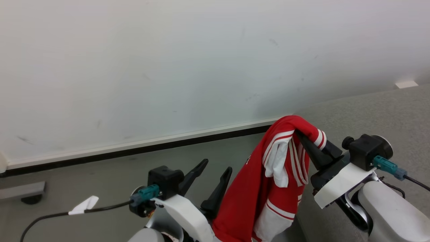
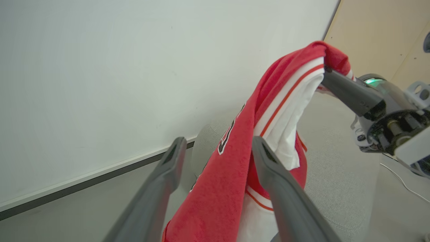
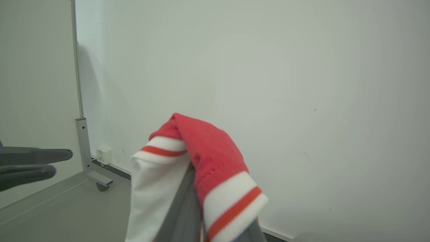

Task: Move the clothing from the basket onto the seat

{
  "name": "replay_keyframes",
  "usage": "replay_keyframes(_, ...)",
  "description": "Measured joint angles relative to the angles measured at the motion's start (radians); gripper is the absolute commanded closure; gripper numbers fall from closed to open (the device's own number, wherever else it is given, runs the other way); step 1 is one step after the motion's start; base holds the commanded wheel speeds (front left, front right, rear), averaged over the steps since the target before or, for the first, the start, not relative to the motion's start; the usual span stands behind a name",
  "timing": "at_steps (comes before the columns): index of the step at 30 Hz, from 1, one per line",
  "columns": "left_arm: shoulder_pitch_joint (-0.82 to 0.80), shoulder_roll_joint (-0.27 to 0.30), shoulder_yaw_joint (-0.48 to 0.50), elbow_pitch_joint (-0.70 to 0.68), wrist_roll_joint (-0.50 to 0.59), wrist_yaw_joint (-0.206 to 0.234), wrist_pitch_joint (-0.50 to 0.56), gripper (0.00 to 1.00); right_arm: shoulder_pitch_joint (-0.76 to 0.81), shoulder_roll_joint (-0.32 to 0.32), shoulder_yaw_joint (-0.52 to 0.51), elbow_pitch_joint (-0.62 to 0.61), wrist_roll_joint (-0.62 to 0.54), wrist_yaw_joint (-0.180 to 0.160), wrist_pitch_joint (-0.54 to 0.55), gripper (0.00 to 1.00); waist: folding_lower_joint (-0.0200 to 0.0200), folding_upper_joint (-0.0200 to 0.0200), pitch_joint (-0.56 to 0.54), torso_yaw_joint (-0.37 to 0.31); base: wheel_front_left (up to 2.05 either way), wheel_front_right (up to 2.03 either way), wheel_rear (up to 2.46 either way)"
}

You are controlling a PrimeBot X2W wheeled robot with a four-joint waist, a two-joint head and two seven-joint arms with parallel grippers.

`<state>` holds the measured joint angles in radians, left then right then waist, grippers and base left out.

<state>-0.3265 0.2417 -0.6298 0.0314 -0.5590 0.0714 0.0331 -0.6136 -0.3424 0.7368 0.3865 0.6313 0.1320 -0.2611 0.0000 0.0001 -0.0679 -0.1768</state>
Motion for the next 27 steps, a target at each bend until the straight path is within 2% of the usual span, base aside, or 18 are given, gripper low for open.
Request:
replay_keyframes(19, -0.031, -0.023, -0.027, -0.001, 0.002, -0.009, -0.018, 0.0, -0.045, -0.082, -0.077, -0.103, -0.006, 0.0, 0.0, 1.0, 0.0, 0.0, 0.072, -0.253, 0.0, 0.0, 0.0)
replay_keyframes(25, -0.065, -0.028, -0.042, -0.006, 0.011, -0.014, -0.005, 0.0, -0.045, -0.093, -0.12, -0.111, -0.006, 0.0, 0.0, 1.0, 0.0, 0.0, 0.132, -0.296, 0.0, 0.0, 0.0)
replay_keyframes(27, -0.091, -0.028, -0.051, -0.015, 0.028, -0.018, 0.012, 0.0, -0.051, -0.093, -0.173, -0.115, -0.01, 0.0, 0.0, 1.0, 0.0, 0.0, 0.161, -0.3, 0.0, 0.0, 0.0)
